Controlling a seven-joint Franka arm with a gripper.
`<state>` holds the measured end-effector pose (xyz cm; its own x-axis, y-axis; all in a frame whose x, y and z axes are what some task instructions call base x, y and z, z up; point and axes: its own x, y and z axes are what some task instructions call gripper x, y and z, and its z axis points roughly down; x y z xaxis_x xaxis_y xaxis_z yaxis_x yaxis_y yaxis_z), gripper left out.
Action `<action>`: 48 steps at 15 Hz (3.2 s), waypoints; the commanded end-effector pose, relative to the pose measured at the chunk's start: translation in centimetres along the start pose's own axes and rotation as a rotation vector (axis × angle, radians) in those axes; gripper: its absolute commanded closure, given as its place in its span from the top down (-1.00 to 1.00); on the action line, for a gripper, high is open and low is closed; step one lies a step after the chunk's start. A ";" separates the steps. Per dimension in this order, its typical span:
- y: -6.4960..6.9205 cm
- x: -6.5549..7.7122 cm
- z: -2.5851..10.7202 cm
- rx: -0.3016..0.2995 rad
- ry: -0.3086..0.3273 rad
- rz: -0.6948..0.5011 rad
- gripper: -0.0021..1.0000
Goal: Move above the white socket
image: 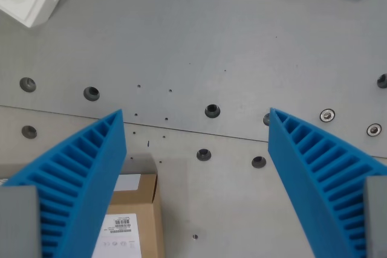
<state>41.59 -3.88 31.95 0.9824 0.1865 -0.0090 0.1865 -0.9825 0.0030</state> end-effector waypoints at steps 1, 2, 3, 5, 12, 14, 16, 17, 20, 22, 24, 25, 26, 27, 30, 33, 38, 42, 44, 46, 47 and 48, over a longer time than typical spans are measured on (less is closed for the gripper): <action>0.0 0.0 -0.2 -0.001 0.005 -0.001 1.00; 0.0 0.0 -0.2 -0.001 0.005 -0.002 1.00; 0.0 0.0 -0.2 -0.001 0.006 -0.004 1.00; 0.0 0.0 -0.2 -0.001 0.006 -0.013 1.00; -0.6 0.2 0.4 -0.003 0.018 -0.101 1.00; -0.9 0.3 0.7 -0.002 0.027 -0.133 1.00; -1.3 0.5 1.1 0.000 0.036 -0.173 1.00; -1.5 0.5 1.3 0.000 0.043 -0.192 1.00; -2.3 0.8 2.2 0.000 0.061 -0.266 1.00; -3.0 0.9 2.8 -0.004 0.075 -0.322 1.00; -3.7 1.1 3.5 -0.009 0.087 -0.374 1.00; -4.1 1.1 3.9 -0.011 0.093 -0.400 1.00; -4.5 1.2 4.3 -0.014 0.093 -0.430 1.00; -4.9 1.3 4.7 -0.016 0.095 -0.454 1.00; -6.3 1.8 5.8 -0.022 0.087 -0.542 1.00; -7.6 2.3 7.0 -0.025 0.079 -0.624 1.00; -9.6 3.2 9.0 -0.028 0.081 -0.747 1.00; -11.4 3.9 10.6 -0.031 0.081 -0.824 1.00; -12.2 4.3 11.3 -0.030 0.079 -0.854 1.00; -13.0 4.7 12.0 -0.029 0.077 -0.880 1.00; -13.3 4.9 12.4 -0.029 0.074 -0.890 1.00; -13.6 5.1 12.7 -0.029 0.072 -0.901 1.00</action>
<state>43.72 10.29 19.38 0.6308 0.7759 -0.0080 0.7759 -0.6307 0.0148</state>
